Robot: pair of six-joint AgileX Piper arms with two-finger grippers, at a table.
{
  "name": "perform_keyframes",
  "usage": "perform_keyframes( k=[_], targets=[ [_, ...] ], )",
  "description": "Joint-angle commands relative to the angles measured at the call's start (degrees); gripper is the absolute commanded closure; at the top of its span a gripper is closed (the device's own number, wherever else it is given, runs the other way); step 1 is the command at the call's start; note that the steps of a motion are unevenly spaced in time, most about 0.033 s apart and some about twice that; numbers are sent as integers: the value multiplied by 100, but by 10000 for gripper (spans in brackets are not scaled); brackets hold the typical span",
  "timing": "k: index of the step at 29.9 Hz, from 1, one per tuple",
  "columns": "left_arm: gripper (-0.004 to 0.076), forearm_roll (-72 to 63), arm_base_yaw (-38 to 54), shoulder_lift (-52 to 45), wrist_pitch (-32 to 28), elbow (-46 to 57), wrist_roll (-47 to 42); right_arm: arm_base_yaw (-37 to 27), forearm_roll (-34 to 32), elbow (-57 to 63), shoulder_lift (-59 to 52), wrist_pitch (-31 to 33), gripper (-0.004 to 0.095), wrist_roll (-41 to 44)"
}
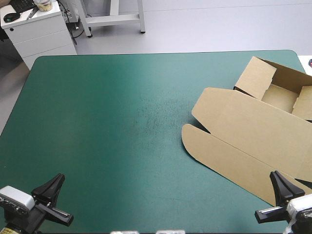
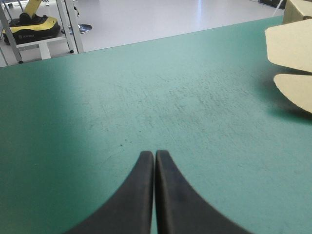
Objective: Fold the box
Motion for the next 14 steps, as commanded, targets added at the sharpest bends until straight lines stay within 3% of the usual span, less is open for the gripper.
perform_keyframes(
  k=[1, 14],
  targets=[
    [734, -45, -27, -80, -355, -136, 13, 8, -68, -117, -117, -324, 909, 202],
    [734, -45, -27, -80, -284, -136, 26, 8, -55, 285, -117, -283, 928, 213]
  ],
)
